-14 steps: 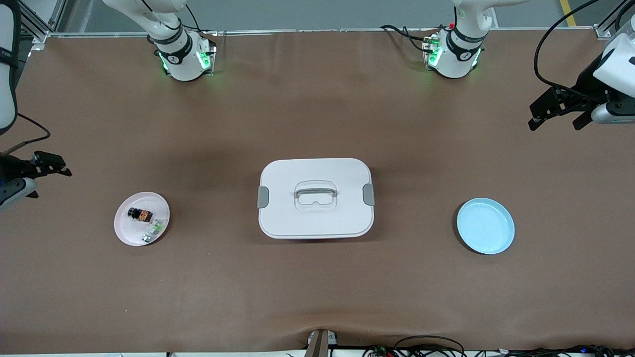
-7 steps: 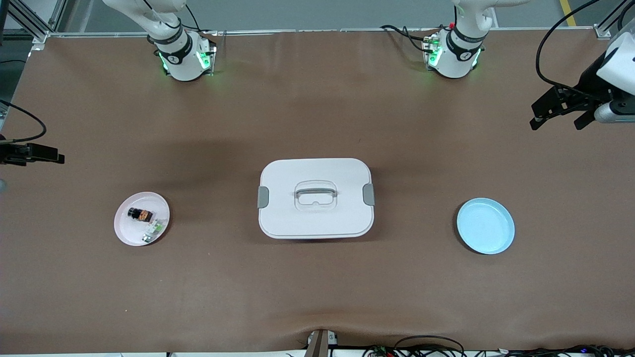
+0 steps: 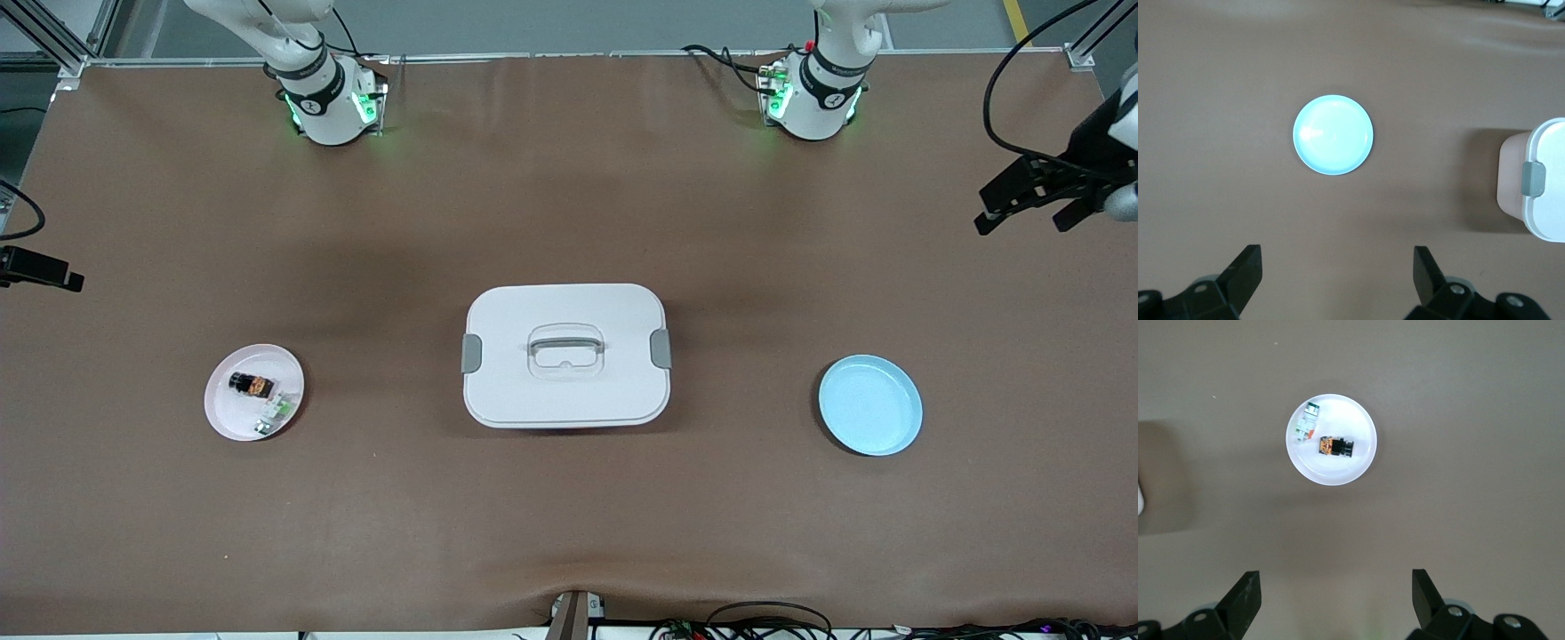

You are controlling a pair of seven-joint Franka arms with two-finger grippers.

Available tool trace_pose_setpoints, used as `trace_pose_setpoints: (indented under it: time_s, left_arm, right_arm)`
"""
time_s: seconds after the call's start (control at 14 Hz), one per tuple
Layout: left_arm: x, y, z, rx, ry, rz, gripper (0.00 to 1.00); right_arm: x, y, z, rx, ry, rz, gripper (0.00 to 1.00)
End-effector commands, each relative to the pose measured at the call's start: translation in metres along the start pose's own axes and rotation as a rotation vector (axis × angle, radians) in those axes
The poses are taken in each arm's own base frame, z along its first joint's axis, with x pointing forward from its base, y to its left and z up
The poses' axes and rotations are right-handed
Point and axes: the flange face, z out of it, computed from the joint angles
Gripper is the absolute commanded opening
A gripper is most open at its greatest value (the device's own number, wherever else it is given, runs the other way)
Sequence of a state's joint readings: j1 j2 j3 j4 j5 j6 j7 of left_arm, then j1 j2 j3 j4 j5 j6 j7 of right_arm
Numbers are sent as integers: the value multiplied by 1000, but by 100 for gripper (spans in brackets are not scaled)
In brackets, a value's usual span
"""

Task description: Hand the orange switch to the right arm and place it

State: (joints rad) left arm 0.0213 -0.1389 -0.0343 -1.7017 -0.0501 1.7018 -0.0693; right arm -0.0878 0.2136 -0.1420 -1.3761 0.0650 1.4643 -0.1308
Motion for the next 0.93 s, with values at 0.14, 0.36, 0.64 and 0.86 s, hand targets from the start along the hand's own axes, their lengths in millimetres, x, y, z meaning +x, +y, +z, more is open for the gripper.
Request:
trace_pose_setpoints:
  time_s: [0.14,0.36,0.64,0.86]
  left_arm:
    - [-11,0,-16,16,-37,73,100]
    - [-33,2,-1,18,-22,67,100]
    - [-47,10,4,17,16,32,100]
    - [-26,5,3,10,4,18,100]
  right_arm:
    - [-2,-7,-5,12,6,-1,100]
    - [-8,-39,-22,-66,23,-48,100]
    - [-16,-37,-26,12,3,-57,100]
    - [-16,-36,-34,9,19,-41,100]
